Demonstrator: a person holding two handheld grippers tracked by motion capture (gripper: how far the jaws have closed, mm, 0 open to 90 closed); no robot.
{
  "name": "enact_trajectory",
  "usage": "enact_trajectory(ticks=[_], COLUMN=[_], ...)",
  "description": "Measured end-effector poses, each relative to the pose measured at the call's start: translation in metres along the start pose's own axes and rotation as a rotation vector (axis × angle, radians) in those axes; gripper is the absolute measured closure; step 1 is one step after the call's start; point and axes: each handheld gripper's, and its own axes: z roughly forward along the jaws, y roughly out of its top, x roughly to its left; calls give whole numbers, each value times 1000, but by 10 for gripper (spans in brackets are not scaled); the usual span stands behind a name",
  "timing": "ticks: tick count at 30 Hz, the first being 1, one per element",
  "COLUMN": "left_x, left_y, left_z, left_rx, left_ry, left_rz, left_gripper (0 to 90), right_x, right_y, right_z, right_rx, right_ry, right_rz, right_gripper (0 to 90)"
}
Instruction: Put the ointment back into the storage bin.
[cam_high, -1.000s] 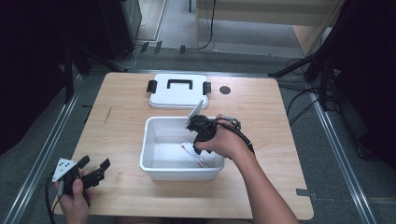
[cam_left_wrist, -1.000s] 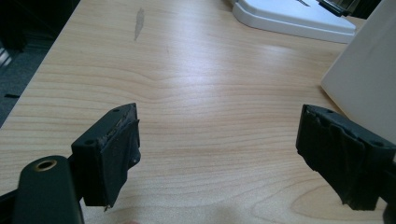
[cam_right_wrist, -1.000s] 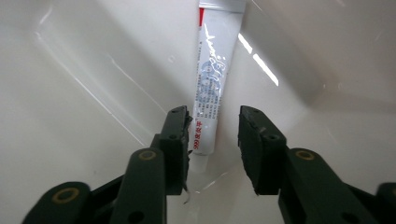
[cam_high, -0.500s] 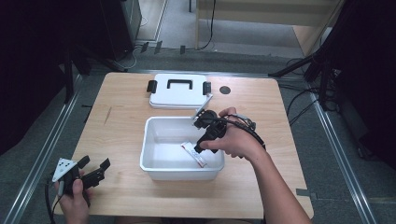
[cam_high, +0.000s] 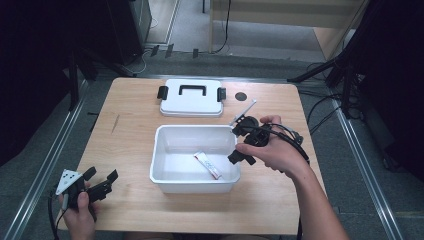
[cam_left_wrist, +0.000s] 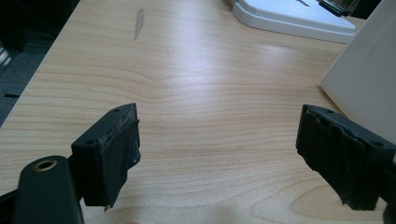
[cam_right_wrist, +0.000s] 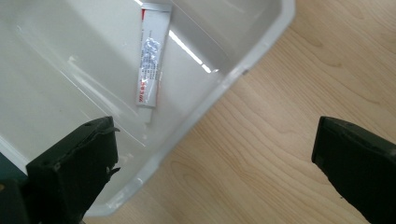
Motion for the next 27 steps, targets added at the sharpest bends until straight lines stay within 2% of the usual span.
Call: enact_trajectory(ticks=[4, 10, 16, 24, 27], left_x=[0, 0, 0, 0, 0], left_y=[0, 0, 0, 0, 0], left_z=[0, 0, 0, 0, 0], left_rx=[1, 1, 0, 1, 1], left_ry=[1, 1, 2, 2, 2], left_rz=[-1, 0, 1, 3, 2], left_gripper=[144, 144, 145, 145, 145], right_x=[-10, -26, -39, -52, -54], right_y=[-15, -39, -64, -98, -110], right_z=[-4, 0, 13, 35, 42], right_rx=[-32, -61, -83, -156, -191], right_ry=[-1, -5, -7, -27, -29], right_rz=[38, 93, 134, 195, 200], right_gripper=[4, 4, 4, 5, 5])
